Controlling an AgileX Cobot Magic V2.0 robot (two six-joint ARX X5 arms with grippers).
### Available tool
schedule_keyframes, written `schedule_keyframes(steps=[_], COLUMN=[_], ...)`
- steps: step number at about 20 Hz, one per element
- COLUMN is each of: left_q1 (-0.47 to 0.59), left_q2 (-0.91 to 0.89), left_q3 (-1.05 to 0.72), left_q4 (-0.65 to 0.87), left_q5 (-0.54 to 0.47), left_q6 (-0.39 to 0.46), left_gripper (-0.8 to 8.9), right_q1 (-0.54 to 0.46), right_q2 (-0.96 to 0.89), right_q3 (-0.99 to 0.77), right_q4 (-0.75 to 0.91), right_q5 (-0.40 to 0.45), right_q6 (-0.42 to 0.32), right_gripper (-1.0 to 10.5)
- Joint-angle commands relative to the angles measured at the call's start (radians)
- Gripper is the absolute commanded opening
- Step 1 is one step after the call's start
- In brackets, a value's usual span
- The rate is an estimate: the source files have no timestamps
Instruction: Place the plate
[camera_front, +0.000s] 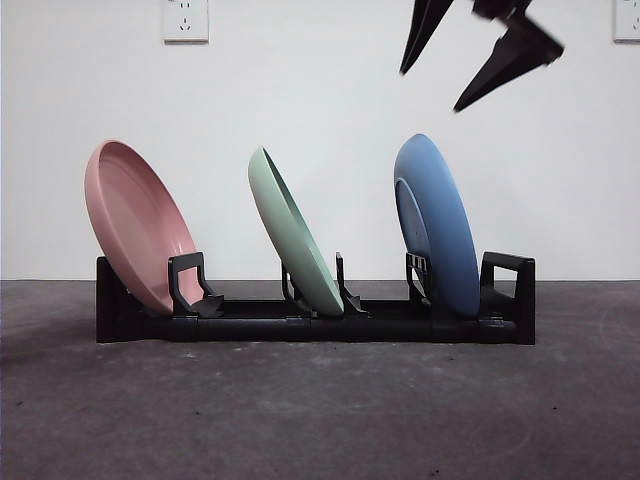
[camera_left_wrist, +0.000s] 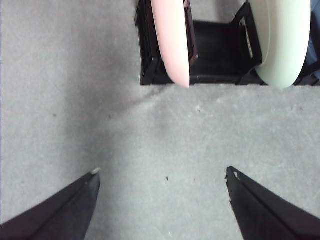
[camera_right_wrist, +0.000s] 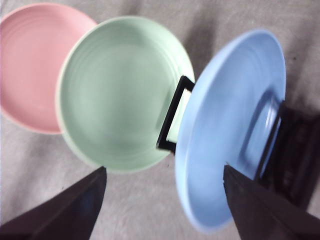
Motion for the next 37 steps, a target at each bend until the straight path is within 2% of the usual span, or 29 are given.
schedule_keyframes(steps=[1, 4, 9, 12, 22, 28, 30, 32, 33, 34, 35, 37], left_q1=[-0.003, -0.003, -0.003, -0.003, -0.003, -0.003, -0.003, -0.002, -0.002, -0.002, -0.003, -0.002], left_q2=[0.006, 0.006, 0.006, 0.006, 0.006, 0.006, 0.006, 0.006, 0.006, 0.006, 0.006, 0.006], left_q3=[0.022, 0.022, 0.022, 0.022, 0.022, 0.022, 0.022, 0.022, 0.022, 0.022, 0.022, 0.022], left_q4=[0.010, 0.011, 0.011, 0.010, 0.019, 0.025, 0.026, 0.026, 0.026, 0.027, 0.029, 0.033], left_q5=[0.003, 0.003, 0.003, 0.003, 0.003, 0.003, 0.003, 0.003, 0.003, 0.003, 0.003, 0.003], left_q6=[0.002, 0.002, 0.002, 0.002, 0.002, 0.002, 0.002, 0.002, 0.002, 0.003, 0.003, 0.002], left_gripper=[4.06, 4.06, 4.06, 4.06, 4.06, 4.06, 4.06, 4.06, 4.06, 4.06, 4.06, 4.05], right_q1=[0.008, 0.008, 0.009, 0.009, 0.008, 0.007, 0.010, 0.031, 0.049, 0.069, 0.102, 0.174], right_q2=[0.062, 0.113, 0.136, 0.134, 0.042, -0.092, -0.140, -0.188, -0.208, -0.224, -0.242, -0.296], right_q3=[0.028, 0.028, 0.028, 0.028, 0.028, 0.028, 0.028, 0.028, 0.027, 0.026, 0.019, -0.032], right_q4=[0.032, 0.048, 0.059, 0.053, 0.044, 0.041, 0.017, -0.057, -0.114, -0.166, -0.217, -0.221], right_q5=[-0.003, -0.004, -0.003, -0.004, -0.114, -0.290, -0.337, -0.312, -0.271, -0.216, -0.119, 0.024], right_q6=[0.032, 0.033, 0.033, 0.032, 0.046, 0.047, 0.001, -0.107, -0.162, -0.206, -0.242, -0.246], right_gripper=[3.5, 3.0, 0.8, 0.2, 0.2, 0.2, 0.2, 0.2, 0.2, 0.2, 0.2, 0.2])
